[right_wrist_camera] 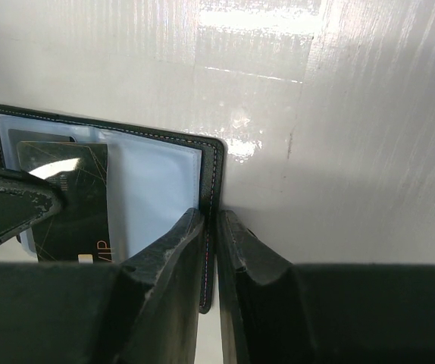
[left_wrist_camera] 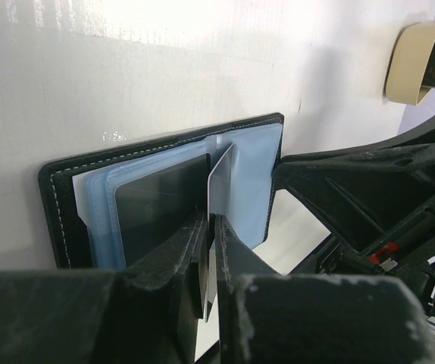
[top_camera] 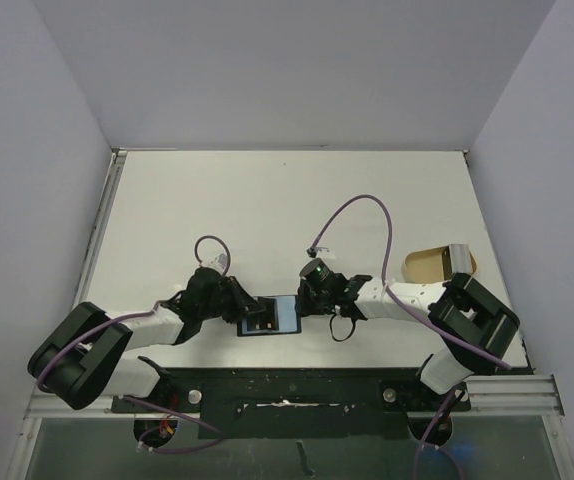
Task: Put the credit cards into the card holder
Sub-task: Insert the credit card into the card holder.
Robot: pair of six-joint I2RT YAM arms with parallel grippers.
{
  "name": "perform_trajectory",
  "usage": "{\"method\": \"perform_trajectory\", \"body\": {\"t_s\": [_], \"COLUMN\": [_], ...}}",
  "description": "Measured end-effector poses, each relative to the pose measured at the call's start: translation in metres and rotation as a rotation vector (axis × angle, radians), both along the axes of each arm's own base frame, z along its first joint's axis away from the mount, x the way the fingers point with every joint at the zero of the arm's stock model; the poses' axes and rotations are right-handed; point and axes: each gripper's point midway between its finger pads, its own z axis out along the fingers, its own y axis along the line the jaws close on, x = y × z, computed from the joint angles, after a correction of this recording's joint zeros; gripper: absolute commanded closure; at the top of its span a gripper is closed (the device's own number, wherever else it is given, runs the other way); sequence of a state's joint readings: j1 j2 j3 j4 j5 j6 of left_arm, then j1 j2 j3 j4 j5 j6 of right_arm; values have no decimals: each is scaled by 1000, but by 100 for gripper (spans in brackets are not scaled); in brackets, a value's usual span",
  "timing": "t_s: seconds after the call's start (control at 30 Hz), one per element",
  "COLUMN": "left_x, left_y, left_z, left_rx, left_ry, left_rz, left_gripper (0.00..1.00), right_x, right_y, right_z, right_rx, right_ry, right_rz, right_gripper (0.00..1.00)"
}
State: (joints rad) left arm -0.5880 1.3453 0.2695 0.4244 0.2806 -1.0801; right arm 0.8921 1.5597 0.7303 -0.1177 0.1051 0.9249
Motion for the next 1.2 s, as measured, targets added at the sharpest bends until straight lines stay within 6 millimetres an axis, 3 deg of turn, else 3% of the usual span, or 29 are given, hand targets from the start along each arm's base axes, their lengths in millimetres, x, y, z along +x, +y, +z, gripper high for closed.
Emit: {"method": "perform_trajectory", "body": {"t_s": [0.13, 0.67, 0.97, 1.2], "left_x": [-2, -4, -5, -1], "left_y": [1, 1, -2, 5], "left_z": [1, 1, 0, 8], "left_rx": [14, 26, 28, 90], "left_ry": [16, 45, 40, 16], "left_rz": [3, 5, -6, 10], "left_gripper": [100, 97, 66, 62], "right_x": [0, -5, -6, -8], "right_y": [0, -1, -1, -1], "right_z": [0, 0, 0, -1], "right_rx": [0, -1, -4, -4], "right_ry": [0, -2, -4, -4], "right_rz": [0, -4, -13, -9], "right_gripper": [85, 86, 86, 86]}}
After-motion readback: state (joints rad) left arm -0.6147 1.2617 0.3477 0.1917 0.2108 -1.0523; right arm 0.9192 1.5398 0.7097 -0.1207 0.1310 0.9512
